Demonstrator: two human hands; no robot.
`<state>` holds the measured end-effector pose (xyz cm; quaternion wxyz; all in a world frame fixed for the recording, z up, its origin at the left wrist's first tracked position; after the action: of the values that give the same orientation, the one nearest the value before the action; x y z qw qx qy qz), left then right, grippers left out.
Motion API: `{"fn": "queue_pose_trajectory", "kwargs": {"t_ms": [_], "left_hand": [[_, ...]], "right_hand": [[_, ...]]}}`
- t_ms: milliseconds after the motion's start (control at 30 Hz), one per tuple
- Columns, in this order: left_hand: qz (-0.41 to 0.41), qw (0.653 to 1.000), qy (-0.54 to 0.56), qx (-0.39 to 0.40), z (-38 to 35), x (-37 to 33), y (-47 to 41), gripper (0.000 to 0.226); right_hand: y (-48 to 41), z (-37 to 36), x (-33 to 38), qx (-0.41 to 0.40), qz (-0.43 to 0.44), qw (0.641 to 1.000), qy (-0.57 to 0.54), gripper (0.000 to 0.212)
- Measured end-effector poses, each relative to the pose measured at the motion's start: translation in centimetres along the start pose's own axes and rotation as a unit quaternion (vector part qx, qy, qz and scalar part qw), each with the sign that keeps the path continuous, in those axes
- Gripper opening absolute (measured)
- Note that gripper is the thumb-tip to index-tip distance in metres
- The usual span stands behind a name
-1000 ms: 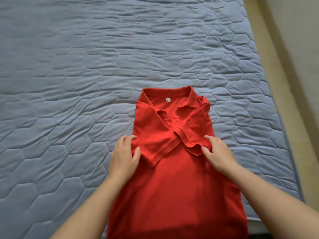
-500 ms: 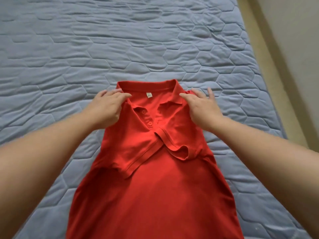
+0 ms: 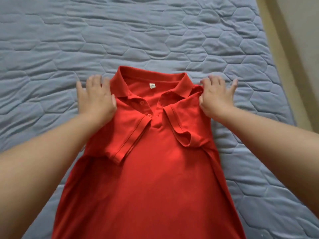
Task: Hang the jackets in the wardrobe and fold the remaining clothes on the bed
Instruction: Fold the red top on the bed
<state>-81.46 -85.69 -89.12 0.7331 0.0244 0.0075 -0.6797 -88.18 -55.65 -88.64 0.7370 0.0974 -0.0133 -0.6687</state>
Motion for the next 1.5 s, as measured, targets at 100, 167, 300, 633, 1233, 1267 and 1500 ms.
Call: {"fn": "queue_pose_trajectory", "kwargs": {"t_ms": [100, 167, 300, 633, 1233, 1267, 1500], "left_hand": [[0.001, 0.991, 0.121, -0.06, -0.7, -2.3, 6.2, 0.063], [-0.022, 0.995, 0.095, 0.016, -2.0, -3.6, 9.8, 0.069], [-0.019, 0.989, -0.016, 0.143, -5.2, -4.1, 10.7, 0.076], [0.072, 0.988, 0.038, 0.135, -1.6, -2.2, 22.9, 0.072], [0.383, 0.755, 0.42, 0.326, -0.2, 4.3, 43.5, 0.018], [0.38, 0.752, 0.414, 0.343, 0.0, 4.5, 44.3, 0.011], [0.471, 0.697, 0.435, 0.321, 5.3, 5.5, 48.3, 0.02]], "right_hand": [[5.6, -1.2, 0.7, -0.055, 0.026, 0.98, -0.188, 0.058], [9.8, -2.7, 1.3, -0.008, 0.076, 0.975, -0.21, 0.062], [12.0, -6.4, 1.7, 0.102, 0.084, 0.99, -0.051, 0.074], [25.9, -6.4, -2.3, 0.173, -0.069, 0.978, -0.091, 0.074], [40.8, -6.1, -7.7, 0.348, -0.336, 0.777, -0.404, 0.023], [41.5, -5.9, -7.6, 0.364, -0.325, 0.781, -0.391, 0.022], [46.8, -1.5, -8.9, 0.359, -0.418, 0.751, -0.364, 0.029]]}}
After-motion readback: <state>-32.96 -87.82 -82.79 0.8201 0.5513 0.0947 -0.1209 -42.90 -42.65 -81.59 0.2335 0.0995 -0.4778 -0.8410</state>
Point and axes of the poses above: each hand's wrist, its own y-axis away from the middle knuckle, its own z-axis out of the back of the hand, x = y × z, the point moved 2 cm from there along -y, towards the middle knuckle, and after that the axes turned 5 degrees about -z, right-handed, at the moved point
